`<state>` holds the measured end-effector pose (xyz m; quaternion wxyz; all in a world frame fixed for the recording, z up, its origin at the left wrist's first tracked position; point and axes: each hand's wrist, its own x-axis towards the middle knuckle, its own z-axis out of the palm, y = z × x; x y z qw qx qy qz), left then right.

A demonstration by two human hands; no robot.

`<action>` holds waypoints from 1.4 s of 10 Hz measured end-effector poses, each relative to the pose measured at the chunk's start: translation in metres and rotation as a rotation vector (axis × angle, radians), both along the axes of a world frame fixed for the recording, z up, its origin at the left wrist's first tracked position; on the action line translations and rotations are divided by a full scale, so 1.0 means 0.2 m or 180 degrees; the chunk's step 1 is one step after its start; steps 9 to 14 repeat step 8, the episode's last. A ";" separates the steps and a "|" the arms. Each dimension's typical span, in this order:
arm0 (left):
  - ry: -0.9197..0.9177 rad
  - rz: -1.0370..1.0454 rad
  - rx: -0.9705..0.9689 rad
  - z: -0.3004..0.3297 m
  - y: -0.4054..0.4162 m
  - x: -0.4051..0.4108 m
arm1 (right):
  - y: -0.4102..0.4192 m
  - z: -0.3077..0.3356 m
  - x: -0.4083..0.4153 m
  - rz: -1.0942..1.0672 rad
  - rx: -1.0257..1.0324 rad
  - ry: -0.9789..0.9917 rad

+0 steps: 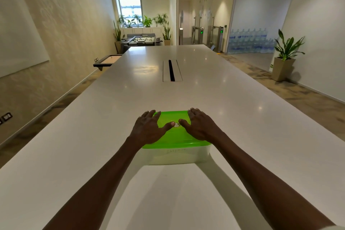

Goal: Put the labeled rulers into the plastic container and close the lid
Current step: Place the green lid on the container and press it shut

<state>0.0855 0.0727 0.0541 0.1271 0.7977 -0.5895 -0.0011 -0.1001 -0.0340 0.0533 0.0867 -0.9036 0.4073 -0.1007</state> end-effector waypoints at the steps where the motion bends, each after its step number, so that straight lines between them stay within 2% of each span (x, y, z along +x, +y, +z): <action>1: 0.0072 0.0028 -0.0057 -0.01 -0.01 0.00 | -0.01 -0.01 0.00 0.0009 -0.0016 -0.0029; 4: 0.0004 -0.0010 0.0469 -0.01 -0.03 -0.02 | 0.00 0.00 0.01 0.0036 0.0156 0.0384; 7: 0.0117 -0.0111 0.0602 -0.02 -0.04 0.01 | 0.00 0.02 0.01 0.0020 0.0303 0.0440; 8: 0.0313 -0.0130 0.0455 0.00 -0.06 0.01 | 0.01 0.04 0.02 -0.0017 0.0362 0.0292; 14: 0.0313 -0.0130 0.0455 0.00 -0.06 0.01 | 0.01 0.04 0.02 -0.0017 0.0362 0.0292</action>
